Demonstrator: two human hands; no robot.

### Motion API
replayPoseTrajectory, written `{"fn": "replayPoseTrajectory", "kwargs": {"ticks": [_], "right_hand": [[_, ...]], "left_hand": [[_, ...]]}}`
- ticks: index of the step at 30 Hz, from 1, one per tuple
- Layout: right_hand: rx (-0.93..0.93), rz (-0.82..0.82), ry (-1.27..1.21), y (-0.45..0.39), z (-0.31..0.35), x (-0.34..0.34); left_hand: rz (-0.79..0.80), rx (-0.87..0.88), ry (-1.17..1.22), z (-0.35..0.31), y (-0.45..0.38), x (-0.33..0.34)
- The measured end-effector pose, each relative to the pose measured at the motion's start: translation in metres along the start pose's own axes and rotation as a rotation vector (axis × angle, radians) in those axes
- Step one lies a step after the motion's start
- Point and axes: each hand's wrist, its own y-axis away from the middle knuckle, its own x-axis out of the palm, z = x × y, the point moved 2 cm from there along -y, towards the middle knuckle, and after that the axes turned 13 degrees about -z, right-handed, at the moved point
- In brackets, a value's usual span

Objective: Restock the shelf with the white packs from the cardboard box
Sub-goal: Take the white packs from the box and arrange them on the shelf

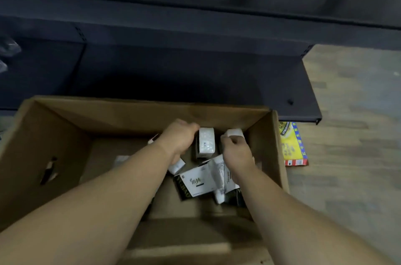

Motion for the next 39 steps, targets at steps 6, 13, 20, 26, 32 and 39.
{"fn": "replayPoseTrajectory", "kwargs": {"ticks": [6, 13, 20, 26, 32, 39], "right_hand": [[0.151, 0.169, 0.089, -0.05, -0.024, 0.036], [0.22, 0.238, 0.155, -0.085, -0.043, 0.066], [0.247, 0.304, 0.138, -0.089, -0.055, 0.088], [0.198, 0.445, 0.192, -0.078, -0.058, 0.095], [0.191, 0.459, 0.189, -0.072, -0.059, 0.094], [0.165, 0.271, 0.179, -0.067, -0.047, 0.087]], "left_hand": [[0.007, -0.087, -0.021, 0.031, -0.048, 0.049], [-0.001, -0.174, -0.043, 0.058, -0.086, 0.084], [-0.058, -0.23, -0.044, 0.073, -0.104, 0.097], [-0.195, -0.324, -0.142, 0.094, -0.113, 0.083], [-0.303, -0.344, -0.041, 0.111, -0.113, 0.064], [-0.262, -0.304, 0.098, 0.101, -0.105, 0.031]]}}
